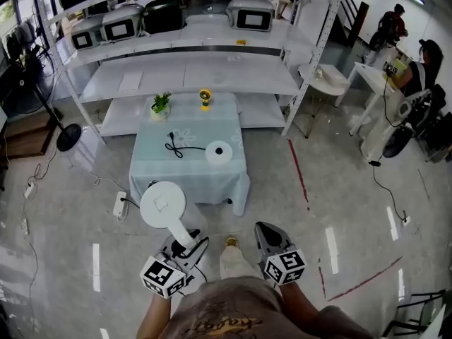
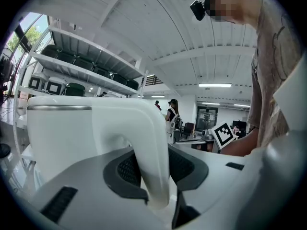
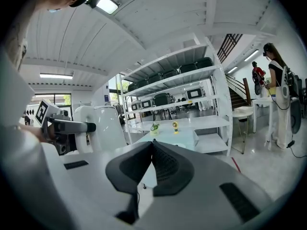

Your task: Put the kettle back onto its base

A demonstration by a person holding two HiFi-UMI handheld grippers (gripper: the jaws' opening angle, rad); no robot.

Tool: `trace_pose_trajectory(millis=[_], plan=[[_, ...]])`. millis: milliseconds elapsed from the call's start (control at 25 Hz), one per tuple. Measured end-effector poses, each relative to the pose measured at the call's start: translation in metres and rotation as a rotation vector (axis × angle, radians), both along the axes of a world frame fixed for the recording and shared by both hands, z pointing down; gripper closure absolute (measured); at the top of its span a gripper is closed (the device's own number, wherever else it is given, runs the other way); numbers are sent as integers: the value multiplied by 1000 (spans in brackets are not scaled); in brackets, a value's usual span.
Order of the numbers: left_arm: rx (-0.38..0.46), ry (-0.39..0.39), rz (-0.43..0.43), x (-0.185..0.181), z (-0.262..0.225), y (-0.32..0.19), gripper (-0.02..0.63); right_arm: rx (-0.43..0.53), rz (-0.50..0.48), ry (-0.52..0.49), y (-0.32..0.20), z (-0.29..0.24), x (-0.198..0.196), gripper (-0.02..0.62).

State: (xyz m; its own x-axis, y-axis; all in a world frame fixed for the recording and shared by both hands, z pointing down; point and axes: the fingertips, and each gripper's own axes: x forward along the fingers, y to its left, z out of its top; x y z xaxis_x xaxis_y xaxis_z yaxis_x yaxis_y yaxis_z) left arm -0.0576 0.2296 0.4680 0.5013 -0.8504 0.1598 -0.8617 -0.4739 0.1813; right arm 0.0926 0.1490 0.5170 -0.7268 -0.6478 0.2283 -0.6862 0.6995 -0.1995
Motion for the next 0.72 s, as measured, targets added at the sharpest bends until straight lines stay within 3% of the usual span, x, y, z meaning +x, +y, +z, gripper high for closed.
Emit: trace_pose_trajectory(millis=[360, 720], plan=[[3, -5, -2, -6, -10, -100, 469, -12, 13, -1, -105, -2, 2, 595], [11, -18, -32, -6, -22, -192, 470, -1, -41, -22, -198, -13, -8, 595]])
